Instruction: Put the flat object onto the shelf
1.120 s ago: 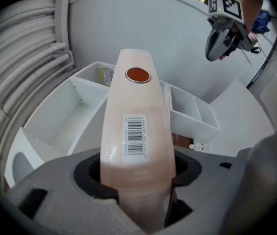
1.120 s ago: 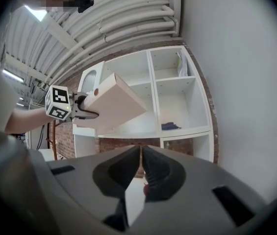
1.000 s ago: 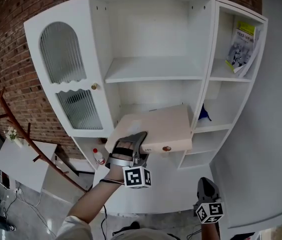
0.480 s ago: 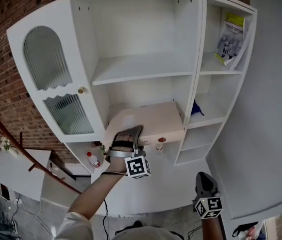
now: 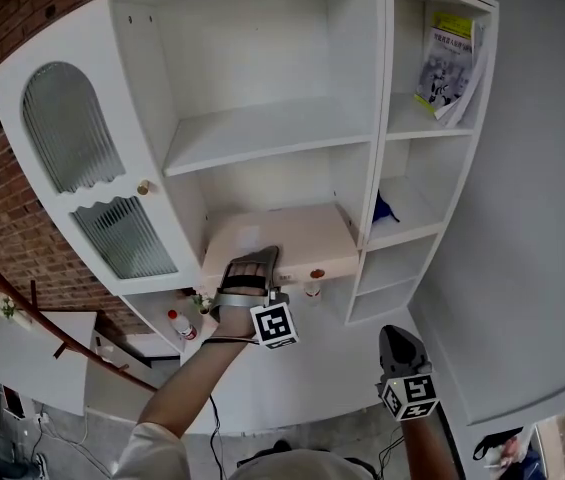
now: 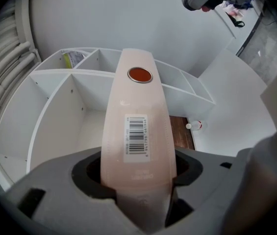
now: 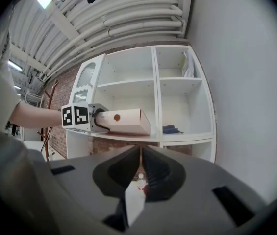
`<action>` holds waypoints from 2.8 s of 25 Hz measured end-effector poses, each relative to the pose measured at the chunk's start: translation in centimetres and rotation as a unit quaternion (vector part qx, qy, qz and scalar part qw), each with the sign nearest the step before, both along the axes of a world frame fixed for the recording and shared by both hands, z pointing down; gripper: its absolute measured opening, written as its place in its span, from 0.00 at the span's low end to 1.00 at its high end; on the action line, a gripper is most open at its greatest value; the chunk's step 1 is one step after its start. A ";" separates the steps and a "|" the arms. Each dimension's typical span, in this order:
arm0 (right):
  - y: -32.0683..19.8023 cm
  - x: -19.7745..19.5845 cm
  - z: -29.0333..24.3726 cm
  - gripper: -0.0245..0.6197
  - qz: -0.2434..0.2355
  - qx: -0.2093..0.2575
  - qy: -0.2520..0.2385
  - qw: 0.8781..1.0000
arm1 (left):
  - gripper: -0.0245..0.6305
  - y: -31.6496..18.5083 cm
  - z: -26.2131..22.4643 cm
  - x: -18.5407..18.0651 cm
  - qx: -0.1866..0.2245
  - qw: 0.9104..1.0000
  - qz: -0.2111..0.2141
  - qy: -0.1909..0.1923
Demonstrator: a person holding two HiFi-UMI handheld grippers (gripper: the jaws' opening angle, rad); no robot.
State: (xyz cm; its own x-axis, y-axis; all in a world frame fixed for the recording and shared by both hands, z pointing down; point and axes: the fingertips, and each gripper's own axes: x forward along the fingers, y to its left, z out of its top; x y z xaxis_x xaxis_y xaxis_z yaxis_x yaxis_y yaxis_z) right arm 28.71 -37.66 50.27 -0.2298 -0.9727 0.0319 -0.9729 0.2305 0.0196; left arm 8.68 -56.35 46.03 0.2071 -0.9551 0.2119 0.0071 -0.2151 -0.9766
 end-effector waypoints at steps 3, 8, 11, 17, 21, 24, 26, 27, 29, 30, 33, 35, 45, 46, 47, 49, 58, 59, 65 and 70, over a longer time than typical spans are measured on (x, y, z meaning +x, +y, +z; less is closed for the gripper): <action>-0.8 -0.6 0.0 0.09 -0.004 0.000 0.012 1.000 | 0.48 -0.6 0.2 0.1 -0.003 1.000 -0.003 0.001; -2.2 -1.1 -0.1 0.09 -0.006 -0.002 0.032 0.999 | 0.50 -1.9 0.8 0.0 -0.008 1.000 -0.010 -0.005; -2.8 -0.9 -0.1 0.09 -0.005 -0.003 0.044 0.999 | 0.51 -2.5 1.7 0.1 -0.020 1.000 -0.011 -0.007; -3.0 -0.7 0.7 0.09 -0.001 -0.010 0.036 0.999 | 0.56 -3.9 5.0 0.7 -0.096 0.995 -0.011 -0.005; -3.1 -0.5 1.4 0.09 0.002 -0.017 0.036 0.999 | 0.59 -4.6 6.0 1.7 -0.152 0.988 -0.005 0.021; -3.3 -0.3 1.4 0.09 0.004 -0.018 0.035 0.999 | 0.60 -5.1 6.1 2.4 -0.201 0.978 0.003 0.050; -3.4 -0.1 1.4 0.09 0.005 -0.019 0.035 0.999 | 0.60 -5.3 6.3 2.7 -0.231 0.971 0.008 0.061; -3.5 -0.1 1.5 0.09 0.005 -0.020 0.035 0.999 | 0.60 -5.4 6.4 2.8 -0.245 0.967 0.011 0.066; -3.7 -0.1 1.5 0.09 0.004 -0.022 0.036 0.999 | 0.60 -5.7 6.5 2.9 -0.271 0.959 0.017 0.081; -3.8 -0.2 1.5 0.09 0.003 -0.023 0.037 0.999 | 0.60 -5.9 6.5 2.9 -0.283 0.955 0.020 0.090; -4.1 -0.4 1.6 0.09 0.000 -0.024 0.038 0.999 | 0.60 -6.4 6.1 3.1 -0.317 0.941 0.025 0.119; -4.4 -0.7 1.6 0.09 -0.003 -0.025 0.039 0.999 | 0.60 -6.9 5.9 3.2 -0.329 0.934 0.029 0.135; -4.9 -1.4 1.5 0.09 -0.012 -0.029 0.044 0.999 | 0.60 -7.4 5.4 2.7 -0.302 0.943 0.042 0.135; -4.9 -1.4 1.5 0.09 -0.013 -0.029 0.046 0.998 | 0.60 -7.3 5.3 2.6 -0.296 0.945 0.042 0.135; -4.9 -1.5 1.5 0.09 -0.014 -0.029 0.046 0.998 | 0.60 -7.1 5.2 2.4 -0.292 0.946 0.042 0.137; -4.8 -1.5 1.5 0.09 -0.015 -0.029 0.047 0.998 | 0.60 -6.4 5.1 2.3 -0.292 0.944 0.047 0.148; -5.1 -2.5 0.7 0.09 -0.026 -0.022 0.054 0.998 | 0.60 -1.0 2.1 1.7 -0.256 0.934 0.088 0.235; -5.1 -2.6 0.6 0.09 -0.028 -0.022 0.053 0.998 | 0.60 -0.5 1.7 1.6 -0.248 0.934 0.091 0.240; -5.0 -3.4 0.3 0.09 -0.034 -0.017 0.050 0.998 | 0.46 2.3 -0.5 0.5 -0.212 0.926 0.102 0.296; -4.7 -3.5 0.1 0.09 -0.032 -0.014 0.042 0.999 | 0.45 4.4 -0.6 -0.7 -0.215 0.910 0.101 0.340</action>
